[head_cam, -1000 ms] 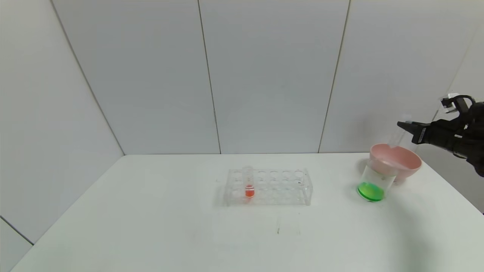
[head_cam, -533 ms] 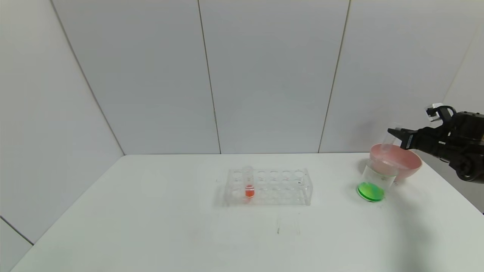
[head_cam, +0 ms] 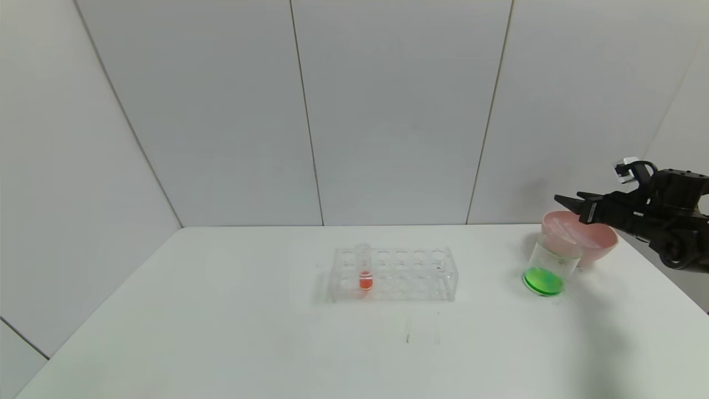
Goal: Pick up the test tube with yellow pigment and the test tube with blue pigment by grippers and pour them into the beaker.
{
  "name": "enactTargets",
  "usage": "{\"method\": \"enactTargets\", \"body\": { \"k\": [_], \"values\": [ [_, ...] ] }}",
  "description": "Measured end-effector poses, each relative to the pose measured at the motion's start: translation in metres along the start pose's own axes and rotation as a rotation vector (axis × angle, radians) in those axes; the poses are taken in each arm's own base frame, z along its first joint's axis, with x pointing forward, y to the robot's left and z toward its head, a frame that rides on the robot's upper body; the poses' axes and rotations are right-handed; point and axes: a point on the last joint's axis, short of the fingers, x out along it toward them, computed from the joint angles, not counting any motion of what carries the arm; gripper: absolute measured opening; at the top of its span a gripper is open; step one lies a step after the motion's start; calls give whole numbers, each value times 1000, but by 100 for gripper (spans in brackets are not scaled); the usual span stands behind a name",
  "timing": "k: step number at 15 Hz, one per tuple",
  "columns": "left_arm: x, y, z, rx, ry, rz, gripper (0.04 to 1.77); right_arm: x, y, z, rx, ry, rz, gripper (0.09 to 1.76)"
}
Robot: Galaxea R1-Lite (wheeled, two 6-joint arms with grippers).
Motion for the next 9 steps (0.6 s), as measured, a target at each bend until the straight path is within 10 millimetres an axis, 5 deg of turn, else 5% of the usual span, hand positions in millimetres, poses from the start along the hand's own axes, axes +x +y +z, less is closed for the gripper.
{"method": "enactTargets", "body": {
  "k": [5,9],
  "values": [
    [0,0,0,0,0,1,176,-10,19,13,-19,-29,26,143],
    [0,0,0,0,0,0,176,-5,68,37,4,-76,65,154]
  ]
}}
